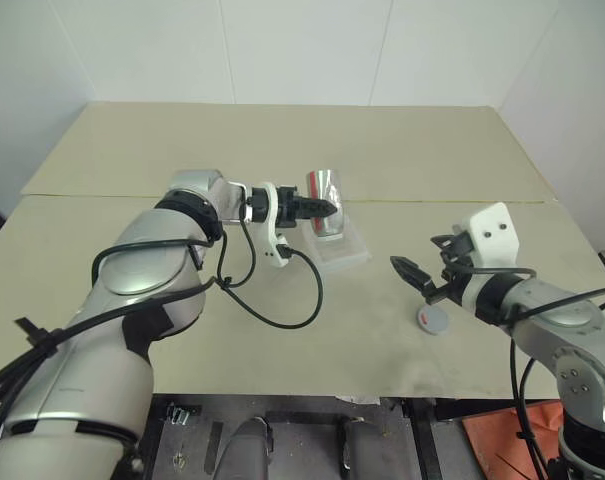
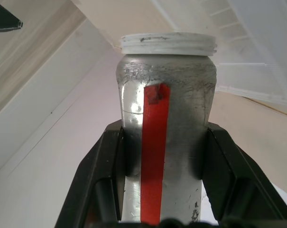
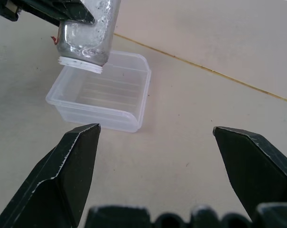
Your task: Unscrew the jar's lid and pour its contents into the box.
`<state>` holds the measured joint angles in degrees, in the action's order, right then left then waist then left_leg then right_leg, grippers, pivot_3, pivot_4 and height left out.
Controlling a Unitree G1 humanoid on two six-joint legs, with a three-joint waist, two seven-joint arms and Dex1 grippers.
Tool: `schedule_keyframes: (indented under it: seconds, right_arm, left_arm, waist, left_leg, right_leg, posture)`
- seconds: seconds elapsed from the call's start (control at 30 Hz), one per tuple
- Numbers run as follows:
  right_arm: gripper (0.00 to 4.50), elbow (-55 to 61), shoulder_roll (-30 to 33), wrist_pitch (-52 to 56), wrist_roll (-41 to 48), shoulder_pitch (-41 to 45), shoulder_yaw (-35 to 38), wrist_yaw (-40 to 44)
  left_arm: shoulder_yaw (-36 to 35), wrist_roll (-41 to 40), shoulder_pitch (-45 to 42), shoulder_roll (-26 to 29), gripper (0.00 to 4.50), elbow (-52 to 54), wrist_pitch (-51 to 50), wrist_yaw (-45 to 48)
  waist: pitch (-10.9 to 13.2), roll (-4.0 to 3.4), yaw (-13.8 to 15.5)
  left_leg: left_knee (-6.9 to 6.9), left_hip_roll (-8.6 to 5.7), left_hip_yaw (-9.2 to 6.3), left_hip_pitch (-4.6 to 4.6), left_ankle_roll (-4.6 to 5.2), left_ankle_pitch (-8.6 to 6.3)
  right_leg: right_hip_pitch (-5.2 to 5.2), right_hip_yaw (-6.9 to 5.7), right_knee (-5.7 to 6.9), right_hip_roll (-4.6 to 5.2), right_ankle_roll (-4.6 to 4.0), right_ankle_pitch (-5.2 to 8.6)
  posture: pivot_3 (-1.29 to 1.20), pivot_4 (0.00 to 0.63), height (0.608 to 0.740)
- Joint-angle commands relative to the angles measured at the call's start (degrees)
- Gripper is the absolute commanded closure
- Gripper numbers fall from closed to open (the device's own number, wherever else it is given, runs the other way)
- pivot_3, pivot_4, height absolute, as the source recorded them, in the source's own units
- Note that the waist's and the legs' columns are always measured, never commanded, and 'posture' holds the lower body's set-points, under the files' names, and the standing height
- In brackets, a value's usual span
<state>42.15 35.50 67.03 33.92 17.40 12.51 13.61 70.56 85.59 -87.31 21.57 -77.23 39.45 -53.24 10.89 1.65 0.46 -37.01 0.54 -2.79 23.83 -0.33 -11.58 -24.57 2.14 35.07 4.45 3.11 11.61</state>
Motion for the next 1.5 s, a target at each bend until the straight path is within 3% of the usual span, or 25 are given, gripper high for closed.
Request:
schedule_keyframes:
  seconds: [0.03,0.1,0.17,0.27,0.33,0.43,0.6,0.67,0.77,0.8,0.9,1.07,1.23,1.3,1.5]
  right_arm:
    - [0.01,0.5,0.5,-1.5,-1.1,0.1,0.3,0.0]
    - [0.01,0.2,0.0,-1.9,-1.1,-0.1,0.4,0.0]
    - [0.01,0.1,-0.6,-2.4,-1.1,-0.2,0.6,0.0]
    - [0.01,0.1,-1.3,-3.0,-1.5,-0.5,0.5,0.0]
    - [0.01,-0.1,-1.6,-3.3,-1.8,-0.6,0.4,0.0]
    - [0.01,-0.4,-1.7,-3.7,-2.2,-0.7,0.0,0.2]
    - [0.01,-0.3,-1.2,-3.8,-2.1,-0.9,0.1,1.2]
    - [0.01,-0.3,-1.2,-3.7,-2.1,-1.1,0.2,1.4]
    - [0.01,-0.3,-1.5,-3.5,-2.0,-1.1,0.3,1.6]
    - [0.01,-0.3,-1.6,-3.5,-1.9,-1.1,0.2,1.6]
    - [0.01,-0.1,-1.7,-3.3,-1.9,-1.1,0.1,1.6]
    - [0.01,0.6,-1.3,-2.7,-2.0,-1.8,0.3,1.2]
    - [0.01,1.6,-1.8,-1.9,-1.6,-2.6,1.1,0.4]
    - [0.01,2.0,-2.2,-1.6,-1.4,-2.8,1.3,0.0]
    - [0.01,2.9,-1.9,-1.0,-1.5,-3.5,2.1,-0.8]
  left_arm:
    - [-12.1,-14.7,2.1,1.4,2.62,-1.7,11.5,9.9]
    - [-24.4,-29.1,6.1,1.7,2.62,-4.1,20.3,27.9]
    - [-38.6,-45.3,11.1,0.6,2.62,-5.0,21.6,48.9]
    - [-65.6,-78.5,16.6,-6.1,2.62,-0.5,4.8,84.2]
    - [-76.4,-91.3,17.7,-8.0,2.62,3.0,-7.3,95.2]
    - [-80.4,-95.3,20.1,-7.4,2.62,7.1,-13.2,99.2]
    - [-75.5,-88.8,23.3,-4.3,2.62,10.9,-7.5,99.7]
    - [-70.1,-80.8,22.8,-1.8,2.62,10.9,0.1,94.7]
    - [-54.7,-56.8,17.9,4.7,2.62,11.2,11.3,73.3]
    - [-51.5,-52.3,15.8,5.4,2.62,10.7,12.7,67.8]
    - [-39.8,-36.6,8.3,6.3,2.62,9.1,12.1,46.6]
    - [-12.1,-6.4,-1.0,3.9,2.62,6.2,2.2,10.7]
    - [-1.7,1.6,-2.9,-0.8,2.62,0.4,-5.6,2.1]
    - [-0.6,1.9,-3.1,-2.1,2.62,-0.8,-7.1,1.3]
    - [1.5,2.5,-5.0,-3.1,2.62,-2.0,-9.1,0.7]
  waist:
    - [0.0,0.00,-0.1]
    - [0.0,-0.01,-0.2]
    - [0.0,-0.02,-0.3]
    - [0.0,-0.03,-0.3]
    - [0.0,-0.01,-0.3]
    - [0.0,-0.01,-1.2]
    - [0.0,-0.01,-1.6]
    - [0.0,-0.01,-1.4]
    - [0.0,0.00,-1.2]
    - [0.0,0.00,-1.2]
    - [0.0,0.01,-0.4]
    - [0.0,0.01,-0.2]
    - [0.0,0.01,-0.7]
    - [0.0,0.02,-0.7]
    - [0.0,0.03,-0.6]
  left_leg:
    - [0.00,0.00,0.00,0.00,0.00,0.00]
    - [0.01,0.03,0.03,-0.04,0.00,0.00]
    - [0.01,0.04,0.09,-0.08,0.00,0.00]
    - [-0.17,0.06,0.08,-0.04,-0.01,0.02]
    - [-0.47,0.06,-0.03,0.13,-0.01,0.02]
    - [-0.83,0.04,-0.06,0.24,0.02,0.01]
    - [-0.83,0.05,-0.03,-0.37,0.02,0.01]
    - [-0.83,0.05,-0.02,-0.44,0.05,0.03]
    - [-0.83,0.07,-0.03,-0.47,0.12,0.08]
    - [-0.84,0.08,-0.03,-0.47,0.12,0.08]
    - [-0.87,0.04,-0.02,-0.40,0.11,0.08]
    - [-0.88,-0.07,0.17,-0.29,0.09,0.06]
    - [-0.87,-0.05,0.21,0.18,0.07,0.05]
    - [-0.88,-0.07,0.21,0.52,0.08,0.07]
    - [-0.88,-0.12,0.22,0.54,0.07,0.06]
  right_leg:
    - [0.00,0.00,0.00,0.00,0.00,0.00]
    - [0.00,0.02,0.00,0.00,-0.10,-0.06]
    - [0.00,0.03,0.02,0.00,-0.46,-0.27]
    - [0.00,0.01,0.14,0.00,-0.57,-0.34]
    - [0.01,-0.10,0.24,0.00,-0.58,-0.36]
    - [0.07,-0.10,0.34,0.00,-0.44,-0.43]
    - [0.42,0.09,0.59,-0.06,-0.02,-0.23]
    - [0.40,0.12,0.73,-0.10,-0.04,-0.24]
    - [0.37,0.14,0.80,-0.14,-0.12,-0.30]
    - [0.37,0.14,0.82,-0.15,-0.10,-0.32]
    - [0.37,0.14,0.77,-0.10,-0.01,-0.35]
    - [0.35,0.28,0.56,0.01,0.25,-0.28]
    - [-0.17,0.31,0.62,-0.02,0.26,-0.27]
    - [-0.60,0.34,0.79,-0.02,0.24,-0.29]
    - [-0.60,0.36,0.79,0.03,0.24,-0.28]
  posture:
    - [0.00,0.150,0.740]
    - [0.00,0.150,0.740]
    - [0.00,0.150,0.740]
    - [0.00,0.150,0.740]
    - [0.00,0.150,0.740]
    - [0.00,0.150,0.740]
    - [0.00,0.150,0.740]
    - [0.00,0.150,0.740]
    - [0.00,0.150,0.740]
    - [0.00,0.150,0.740]
    - [0.00,0.150,0.740]
    - [0.00,0.150,0.740]
    - [0.00,0.150,0.740]
    - [0.00,0.150,0.740]
    - [0.00,0.150,0.740]
